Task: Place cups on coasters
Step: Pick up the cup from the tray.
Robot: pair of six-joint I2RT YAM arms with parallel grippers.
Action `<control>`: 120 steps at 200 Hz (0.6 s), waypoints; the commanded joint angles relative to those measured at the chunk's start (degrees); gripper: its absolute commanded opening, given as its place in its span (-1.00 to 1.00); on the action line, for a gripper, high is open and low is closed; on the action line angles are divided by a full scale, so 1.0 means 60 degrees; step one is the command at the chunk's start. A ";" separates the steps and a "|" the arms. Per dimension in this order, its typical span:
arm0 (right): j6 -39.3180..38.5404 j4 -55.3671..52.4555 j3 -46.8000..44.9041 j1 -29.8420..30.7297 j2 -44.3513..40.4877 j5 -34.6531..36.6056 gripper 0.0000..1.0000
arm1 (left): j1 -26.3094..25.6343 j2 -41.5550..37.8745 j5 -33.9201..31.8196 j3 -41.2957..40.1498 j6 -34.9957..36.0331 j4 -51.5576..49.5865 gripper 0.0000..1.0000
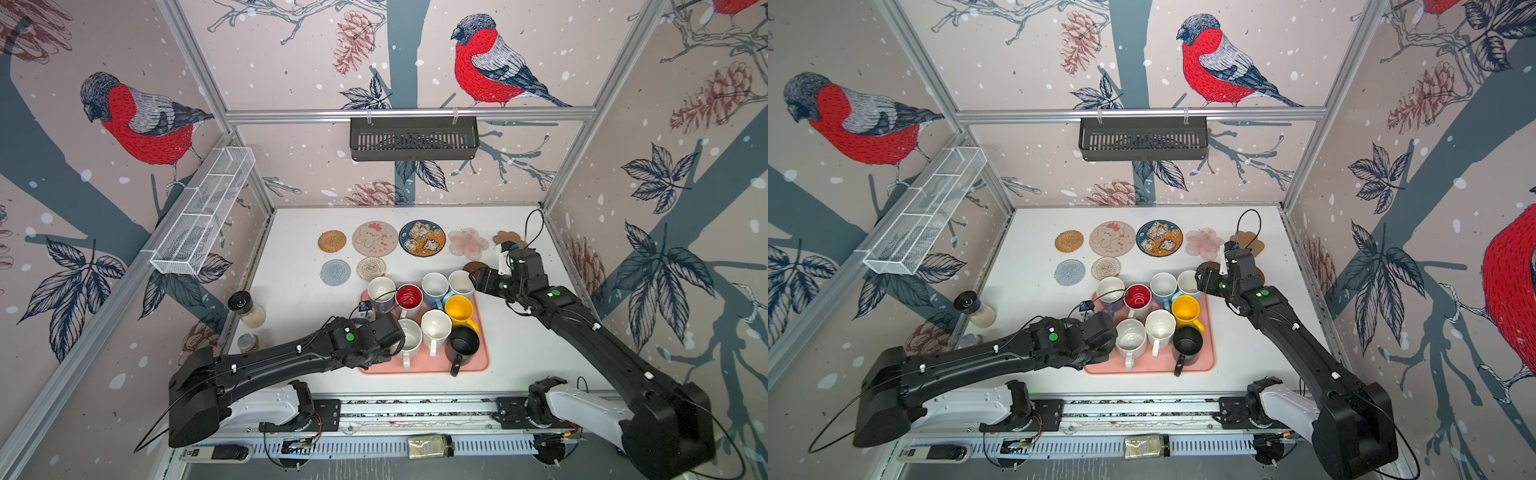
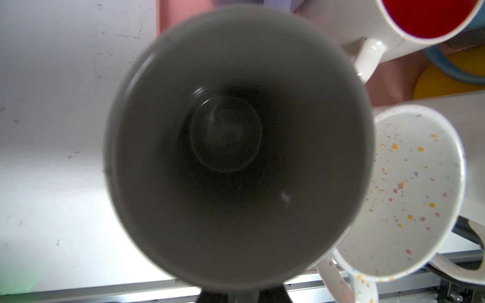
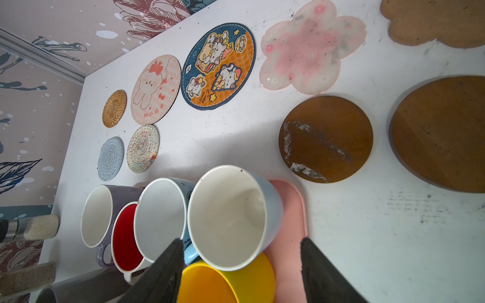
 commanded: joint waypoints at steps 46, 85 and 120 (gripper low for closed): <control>-0.0031 0.0205 0.0030 0.0005 0.0045 -0.0090 0.41 | 0.0015 -0.0075 -0.0171 -0.0029 0.0039 -0.0239 -1.00; -0.0036 0.0227 0.0043 -0.0001 0.0068 -0.0090 0.41 | 0.0015 -0.0202 -0.0357 0.0202 0.0054 -0.0571 -1.00; -0.0043 0.0249 0.0049 -0.0001 0.0137 -0.0119 0.41 | 0.0015 -0.0512 -0.0594 0.0408 0.0071 -0.0873 -1.00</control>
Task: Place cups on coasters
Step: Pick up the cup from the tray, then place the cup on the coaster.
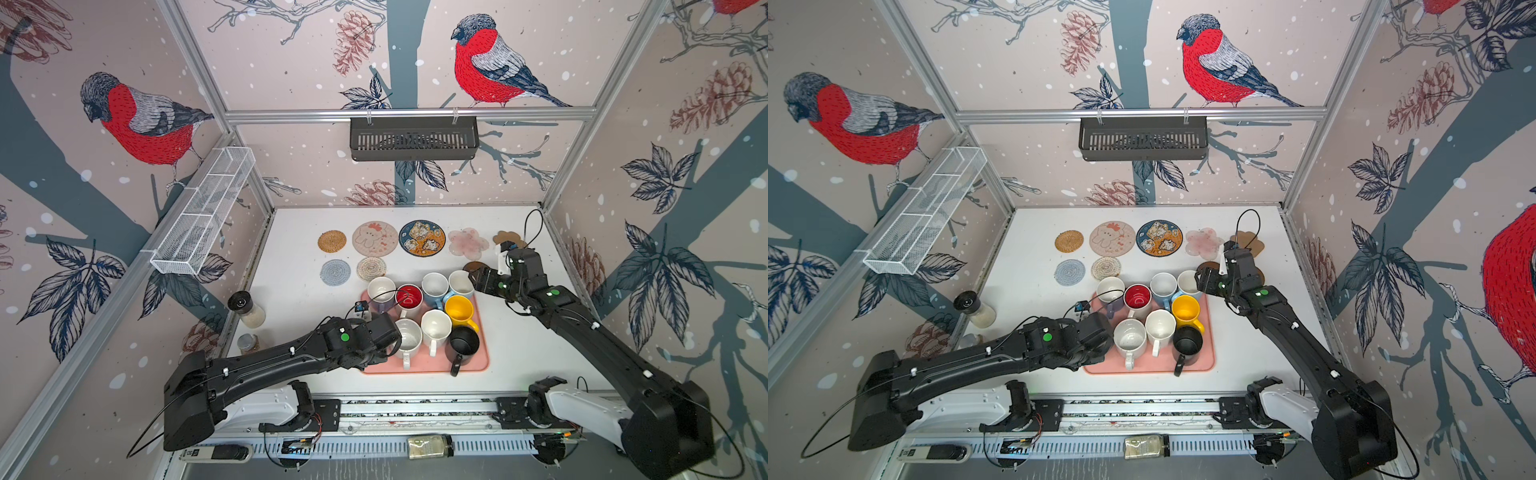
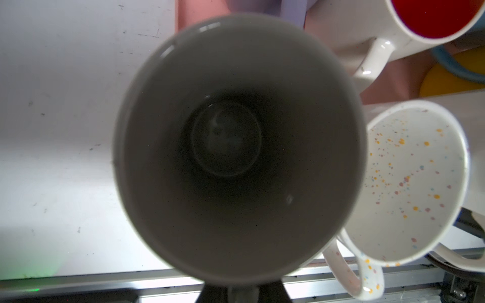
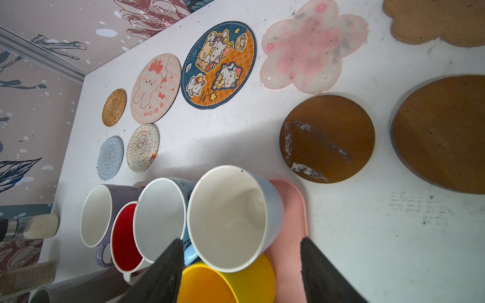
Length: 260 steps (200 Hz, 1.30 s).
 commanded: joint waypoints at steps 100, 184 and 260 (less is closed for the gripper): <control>-0.0049 0.0231 0.0180 -0.0034 0.0372 -0.0173 0.41 | 0.0007 -0.0696 -0.1473 0.2412 0.0677 -0.1993 -1.00; -0.0057 0.0260 0.0147 -0.0033 0.0329 -0.0234 0.41 | 0.4056 -0.0144 -0.1020 0.4897 0.4796 -0.1327 -1.00; -0.0069 0.0400 0.0041 -0.0023 0.0387 -0.0492 0.41 | 0.8029 0.2448 0.1362 0.6494 0.7548 0.1212 -1.00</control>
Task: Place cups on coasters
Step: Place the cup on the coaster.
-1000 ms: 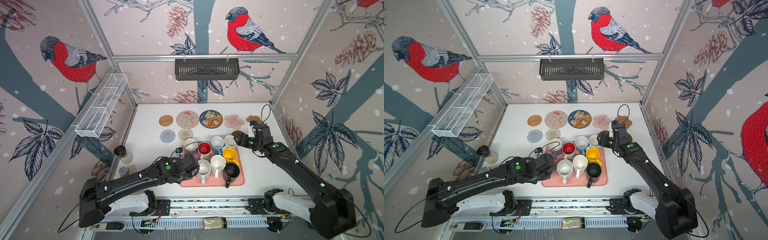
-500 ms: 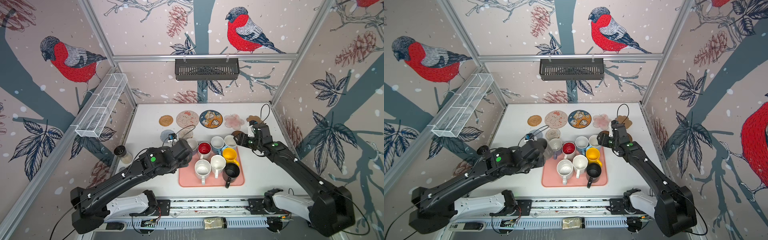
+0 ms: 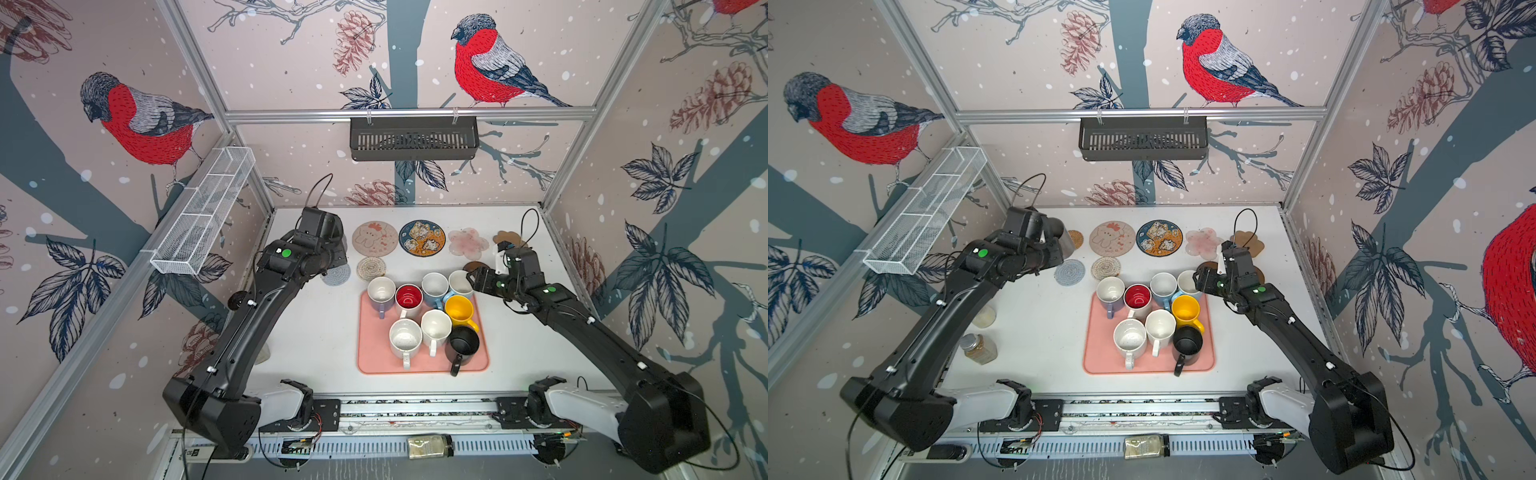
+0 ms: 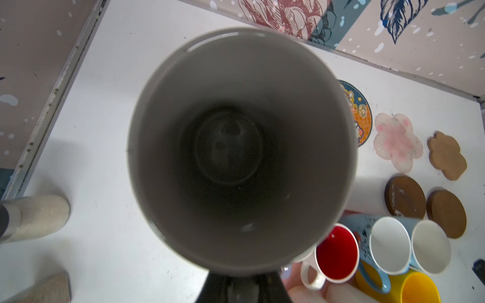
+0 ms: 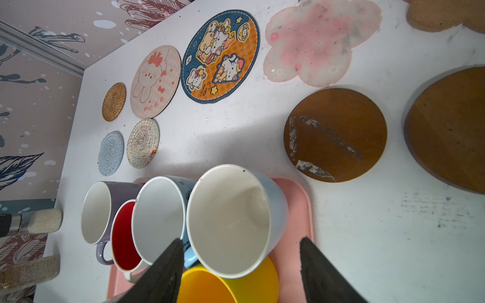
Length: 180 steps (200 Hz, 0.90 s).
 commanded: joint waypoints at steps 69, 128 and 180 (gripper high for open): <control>-0.0088 0.0304 -0.0121 0.0078 -0.0029 -0.0101 0.41 | 0.1133 0.4246 -0.0185 0.2600 0.1694 0.2278 -1.00; -0.0125 0.0319 -0.0137 0.0030 -0.0060 -0.0057 0.41 | 0.1963 0.6524 0.0071 0.4512 0.2038 0.2490 -1.00; -0.0142 0.0429 -0.0193 -0.0136 -0.0021 -0.0256 0.40 | 0.2536 0.7403 0.0362 0.4369 0.1905 0.3062 -1.00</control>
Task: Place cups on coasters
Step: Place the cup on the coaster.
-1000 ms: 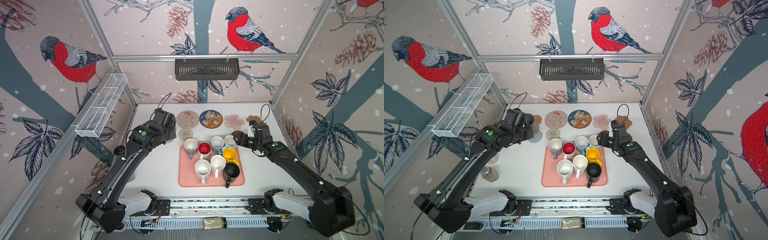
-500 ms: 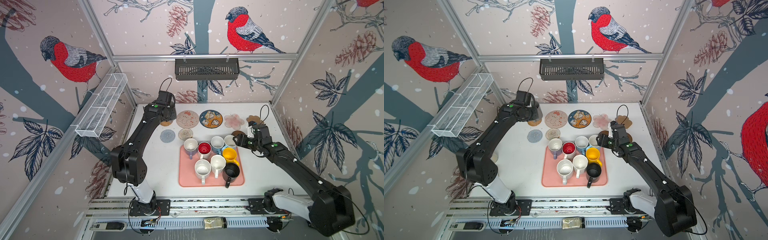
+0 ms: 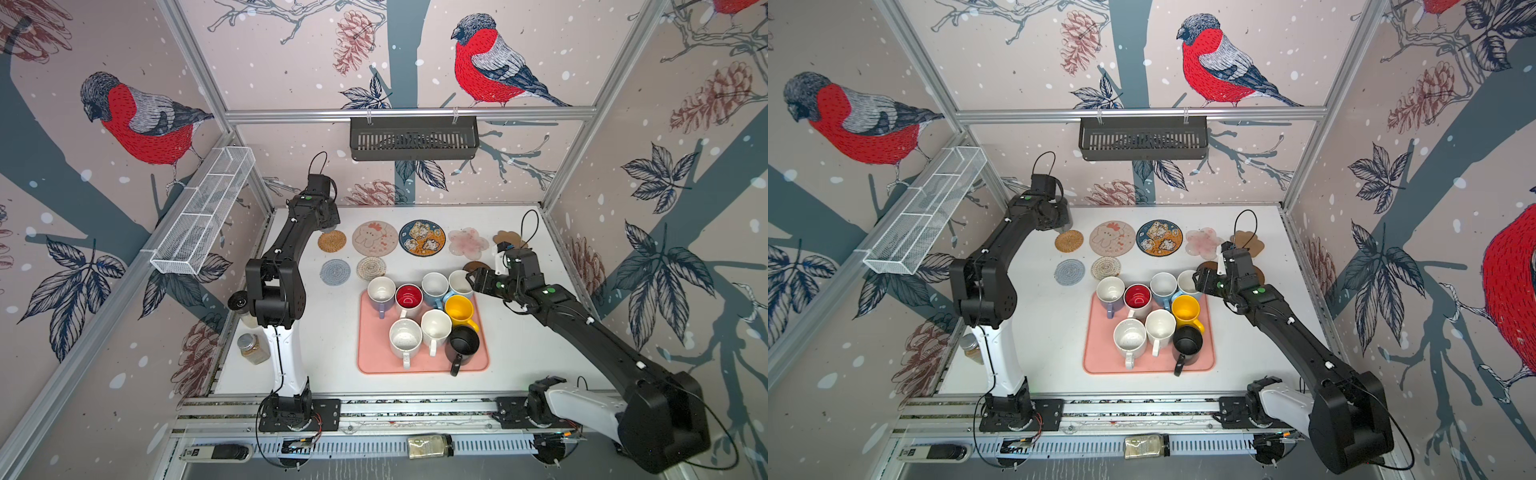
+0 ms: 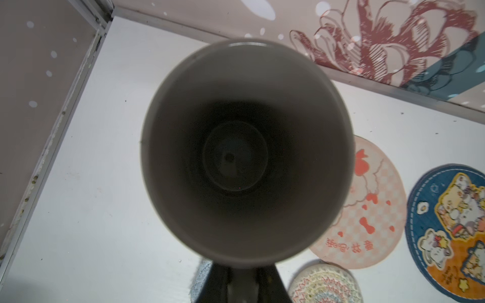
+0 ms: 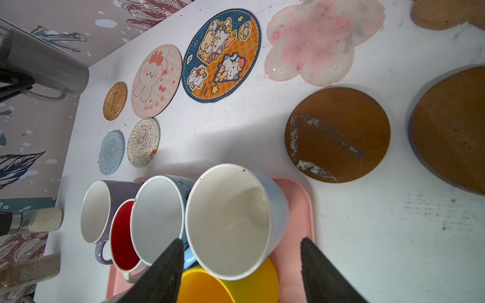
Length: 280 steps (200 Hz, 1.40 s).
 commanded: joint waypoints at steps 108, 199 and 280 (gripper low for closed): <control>-0.0094 0.0317 -0.0077 -0.0272 0.0191 -0.0407 0.41 | 0.0280 -0.0349 0.0737 -0.1934 -0.0143 0.2674 -1.00; -0.0077 0.0371 -0.0164 -0.0295 0.0191 -0.0476 0.41 | 0.0287 -0.0589 0.1128 -0.2502 -0.0239 0.3117 -1.00; -0.0063 0.0463 -0.0194 -0.0350 0.0199 -0.0667 0.41 | 0.0279 -0.0462 0.1240 -0.2717 -0.0194 0.3057 -1.00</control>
